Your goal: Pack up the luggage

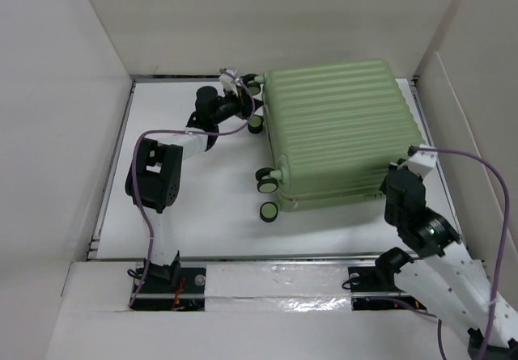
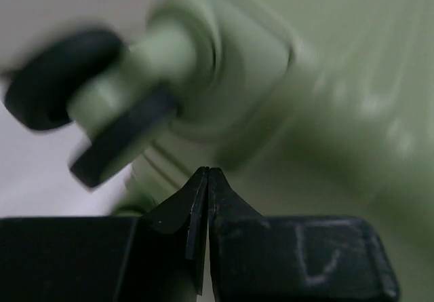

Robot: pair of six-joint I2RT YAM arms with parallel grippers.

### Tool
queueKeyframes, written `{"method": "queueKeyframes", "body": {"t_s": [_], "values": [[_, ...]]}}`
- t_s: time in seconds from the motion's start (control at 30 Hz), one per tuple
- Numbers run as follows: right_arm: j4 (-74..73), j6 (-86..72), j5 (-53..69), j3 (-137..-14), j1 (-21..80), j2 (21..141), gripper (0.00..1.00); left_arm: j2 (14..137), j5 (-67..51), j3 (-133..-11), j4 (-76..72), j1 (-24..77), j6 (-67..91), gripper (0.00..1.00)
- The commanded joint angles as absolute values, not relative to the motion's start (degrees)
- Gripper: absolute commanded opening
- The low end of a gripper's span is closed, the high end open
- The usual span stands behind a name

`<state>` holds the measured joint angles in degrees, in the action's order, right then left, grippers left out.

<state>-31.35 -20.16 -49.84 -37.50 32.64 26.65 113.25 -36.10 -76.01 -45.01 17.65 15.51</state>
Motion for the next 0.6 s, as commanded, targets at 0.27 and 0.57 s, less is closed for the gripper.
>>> {"method": "queueKeyframes", "body": {"t_s": [0.27,0.57], "values": [[4.4,-3.6,-1.2,-45.3,5.1,54.8,0.00,106.0,-39.8,-58.0,-57.4,19.0,23.0,0.00],[-3.7,-1.9,8.4,-46.6,2.5,44.7,0.43,89.4,-24.2,-43.5,-62.5,17.9,30.7,0.25]]}}
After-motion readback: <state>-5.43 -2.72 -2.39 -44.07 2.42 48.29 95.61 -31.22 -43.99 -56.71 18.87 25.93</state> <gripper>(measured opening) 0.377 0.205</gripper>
